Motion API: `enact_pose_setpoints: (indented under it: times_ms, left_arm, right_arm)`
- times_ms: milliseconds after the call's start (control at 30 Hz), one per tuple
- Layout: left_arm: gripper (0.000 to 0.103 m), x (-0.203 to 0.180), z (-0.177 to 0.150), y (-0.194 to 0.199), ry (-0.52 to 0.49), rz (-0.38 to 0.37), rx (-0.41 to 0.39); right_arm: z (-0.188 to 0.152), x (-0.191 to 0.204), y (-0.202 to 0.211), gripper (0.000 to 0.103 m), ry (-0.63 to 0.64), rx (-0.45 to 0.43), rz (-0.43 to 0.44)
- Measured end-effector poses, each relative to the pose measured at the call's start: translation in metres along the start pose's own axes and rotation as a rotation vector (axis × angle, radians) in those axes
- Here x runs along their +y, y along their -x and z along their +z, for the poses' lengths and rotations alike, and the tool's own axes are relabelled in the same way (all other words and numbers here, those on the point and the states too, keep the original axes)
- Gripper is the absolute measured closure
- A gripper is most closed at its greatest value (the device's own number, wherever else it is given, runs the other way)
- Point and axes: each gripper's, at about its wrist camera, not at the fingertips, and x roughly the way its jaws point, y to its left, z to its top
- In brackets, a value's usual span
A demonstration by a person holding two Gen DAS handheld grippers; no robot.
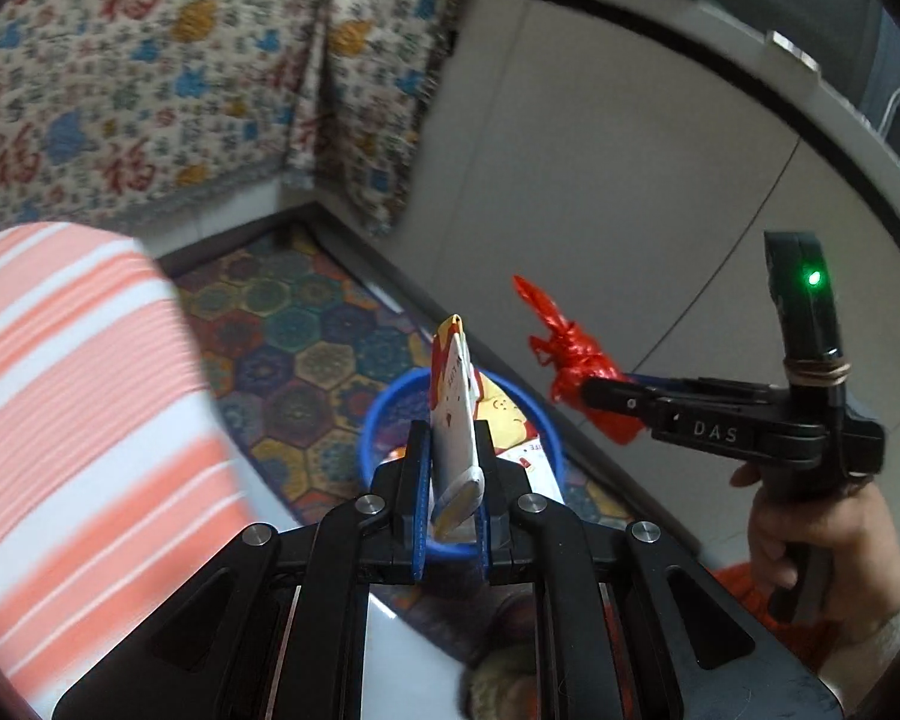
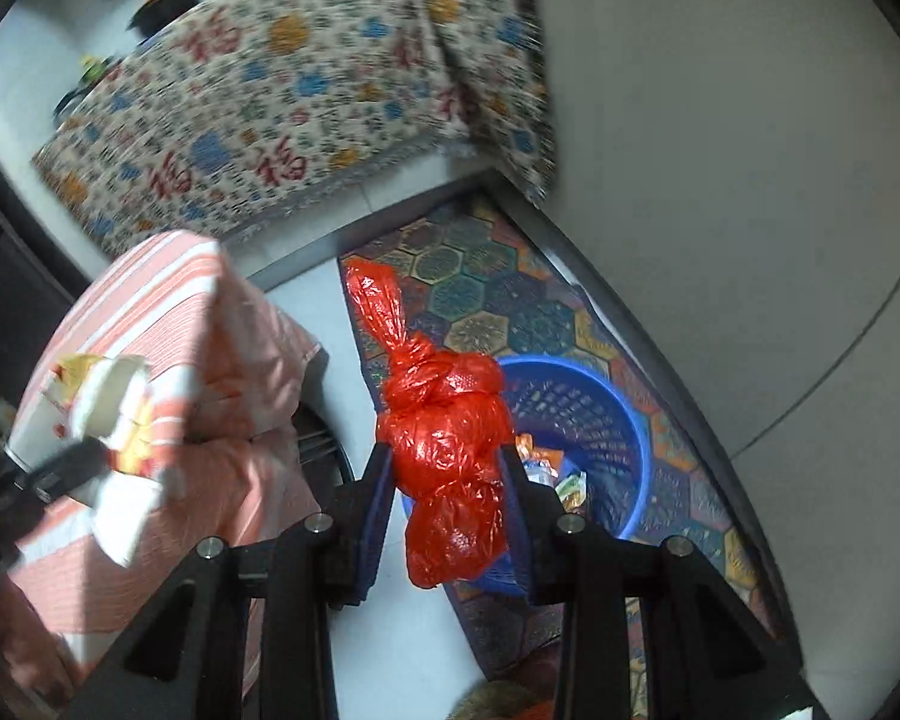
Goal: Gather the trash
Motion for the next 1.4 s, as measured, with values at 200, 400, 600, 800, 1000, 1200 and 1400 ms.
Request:
enact_pose_setpoints:
  times_ms: [200, 400, 600, 800, 1000, 1200, 1400]
  left_arm:
    - [0.092, -0.017, 0.007, -0.06, -0.011, 0.001, 0.045]
    - [0.091, -0.013, 0.007, -0.1, -0.011, 0.016, 0.09]
    - [0.09, -0.011, -0.001, -0.129, -0.01, 0.018, 0.125]
    - [0.057, -0.012, 0.001, -0.154, -0.013, 0.027, 0.132]
    - [0.034, -0.019, 0.007, -0.142, -0.029, 0.053, 0.122]
    - [0.006, -0.032, 0.017, -0.081, -0.015, 0.049, 0.075]
    - [0.001, -0.063, 0.009, -0.015, -0.126, 0.142, 0.012]
  right_arm:
    - [0.01, -0.035, -0.027, 0.069, -0.071, 0.048, -0.004]
    - [0.004, -0.07, -0.056, 0.068, -0.143, 0.086, 0.009]
    - [0.0, -0.095, -0.085, 0.066, -0.228, 0.12, 0.037]
    - [-0.005, -0.111, -0.101, 0.051, -0.301, 0.12, 0.038]
    - [-0.003, -0.118, -0.094, 0.031, -0.312, 0.097, 0.011]
    - [-0.007, -0.103, -0.026, 0.0, -0.235, -0.024, -0.077]
    - [-0.032, -0.067, 0.061, 0.0, -0.115, -0.131, -0.194]
